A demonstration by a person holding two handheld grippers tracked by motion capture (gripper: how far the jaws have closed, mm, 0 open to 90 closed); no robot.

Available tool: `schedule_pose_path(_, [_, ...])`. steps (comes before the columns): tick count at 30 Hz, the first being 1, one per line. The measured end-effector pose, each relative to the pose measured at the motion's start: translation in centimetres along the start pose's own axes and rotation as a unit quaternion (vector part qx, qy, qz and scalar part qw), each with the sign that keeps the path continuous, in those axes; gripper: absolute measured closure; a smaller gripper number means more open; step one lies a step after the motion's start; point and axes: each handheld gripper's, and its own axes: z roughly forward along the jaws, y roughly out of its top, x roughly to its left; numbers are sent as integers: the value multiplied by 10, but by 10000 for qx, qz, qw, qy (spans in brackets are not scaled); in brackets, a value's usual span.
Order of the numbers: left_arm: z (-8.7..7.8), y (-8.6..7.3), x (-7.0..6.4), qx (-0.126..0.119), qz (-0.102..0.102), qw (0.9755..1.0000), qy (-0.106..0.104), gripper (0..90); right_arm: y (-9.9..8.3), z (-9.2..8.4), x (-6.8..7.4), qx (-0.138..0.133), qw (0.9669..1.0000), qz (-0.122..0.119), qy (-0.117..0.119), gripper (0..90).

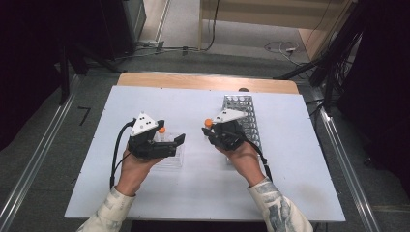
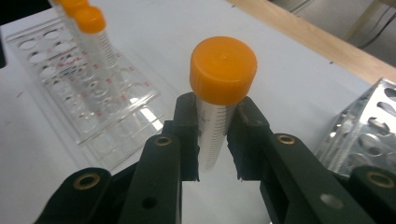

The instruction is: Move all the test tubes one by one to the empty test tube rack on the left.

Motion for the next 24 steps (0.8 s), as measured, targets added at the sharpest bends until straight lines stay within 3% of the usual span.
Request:
schedule_pose_path(3, [3,-1,-6,2,27,10000,-42,183,-5,2,8,57,9999,-99,80,720])
schedule_pose_path(10, [8,-4,-15,-51,-2,9993,-364,261,-15,5,21,201,9991,-261,258,720])
schedule_pose_path(16, [14,-7,-20,-12,8,9975,-700,399,-17,6,31,229,9982,-375,418,720])
schedule_pose_path(21, [17,-9,-24,43,122,9965,-822,511,-17,7,35,219,9974,-367,579,720])
schedule_pose_path(24, [19,-11,-24,66,89,9959,-897,562,-16,6,37,173,9970,-355,659,720])
